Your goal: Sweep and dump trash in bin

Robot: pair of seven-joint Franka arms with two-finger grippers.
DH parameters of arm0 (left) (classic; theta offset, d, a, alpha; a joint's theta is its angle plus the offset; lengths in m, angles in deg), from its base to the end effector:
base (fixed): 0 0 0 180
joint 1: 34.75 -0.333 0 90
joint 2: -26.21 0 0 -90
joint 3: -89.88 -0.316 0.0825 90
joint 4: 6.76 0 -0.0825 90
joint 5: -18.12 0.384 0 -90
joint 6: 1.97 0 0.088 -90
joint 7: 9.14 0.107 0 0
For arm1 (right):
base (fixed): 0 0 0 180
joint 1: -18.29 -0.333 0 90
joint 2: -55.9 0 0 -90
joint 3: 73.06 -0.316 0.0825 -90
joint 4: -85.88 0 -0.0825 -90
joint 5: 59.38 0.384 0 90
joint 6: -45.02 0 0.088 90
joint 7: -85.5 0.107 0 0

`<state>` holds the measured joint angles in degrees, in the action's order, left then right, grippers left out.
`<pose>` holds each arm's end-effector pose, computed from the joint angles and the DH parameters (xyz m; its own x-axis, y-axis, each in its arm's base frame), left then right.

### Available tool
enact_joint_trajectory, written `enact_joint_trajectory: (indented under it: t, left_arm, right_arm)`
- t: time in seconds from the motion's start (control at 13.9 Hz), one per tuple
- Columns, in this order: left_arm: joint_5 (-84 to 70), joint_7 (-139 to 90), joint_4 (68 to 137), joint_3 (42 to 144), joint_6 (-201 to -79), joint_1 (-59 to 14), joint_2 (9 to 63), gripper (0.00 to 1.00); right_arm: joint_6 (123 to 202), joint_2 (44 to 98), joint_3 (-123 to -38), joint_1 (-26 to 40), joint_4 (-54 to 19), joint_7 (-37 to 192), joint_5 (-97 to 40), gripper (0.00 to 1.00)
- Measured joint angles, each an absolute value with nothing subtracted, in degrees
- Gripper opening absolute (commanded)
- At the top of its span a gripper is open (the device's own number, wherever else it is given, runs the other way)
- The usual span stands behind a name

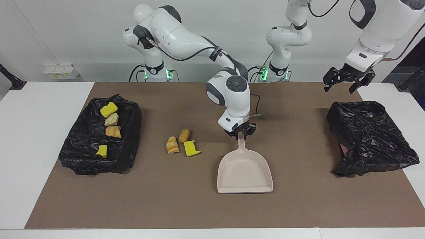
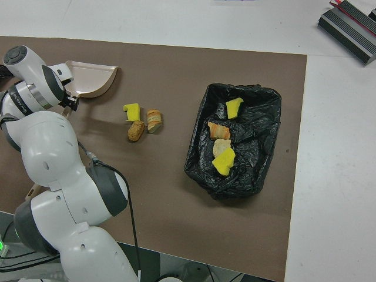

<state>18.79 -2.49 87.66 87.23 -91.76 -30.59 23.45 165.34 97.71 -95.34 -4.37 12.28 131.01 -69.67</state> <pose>0.5378 -0.0123 0.6141 0.9893 -0.1420 -0.0336 -0.1423 -0.9898 -0.0056 0.5872 0.4689 0.3509 0.9987 -0.0402 0.0307 -0.0348 -0.9866 -0.1595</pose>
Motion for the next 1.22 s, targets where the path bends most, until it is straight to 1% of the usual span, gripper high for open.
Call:
enact_joint_trajectory:
  t: [0.14,0.29,0.43,0.58,0.79,0.94,1.08,1.22]
  left_arm:
    - [18.8,-2.5,87.7,87.2,-91.8,-30.6,23.5,1.0]
    - [18.8,-2.5,87.7,87.2,-91.7,-30.6,23.5,1.0]
    - [18.8,-2.5,87.7,87.2,-91.7,-30.6,23.5,1.0]
    - [18.8,-2.5,87.7,87.2,-91.7,-30.6,23.5,1.0]
    - [18.7,-3.5,87.9,87.5,-92.4,-29.4,24.1,1.0]
    - [18.7,-7.3,88.6,87.6,-95.1,-26.4,25.5,1.0]
    - [18.7,-11.7,89.3,87.8,-98.4,-22.9,27.8,1.0]
    - [18.7,-16.7,89.7,87.9,-101.8,-19.1,30.5,1.0]
  right_arm:
    - [164.6,96.5,-96.0,-4.4,11.9,130.6,-69.9,1.0]
    - [161.1,92.1,-96.7,-4.3,9.4,130.0,-69.6,1.0]
    - [158.0,86.6,-98.3,-4.3,4.6,129.9,-68.7,1.0]
    - [156.9,81.6,-101.0,-4.3,-1.7,130.6,-67.5,1.0]
    - [157.0,76.4,-104.6,-4.4,-10.5,134.7,-63.9,1.0]
    - [159.7,74.3,-105.4,-4.3,-16.1,134.9,-61.7,1.0]
    - [164.9,73.7,-106.4,-4.2,-21.1,134.9,-61.5,1.0]
    - [168.2,73.5,-107.0,-4.2,-24.7,134.9,-61.5,1.0]
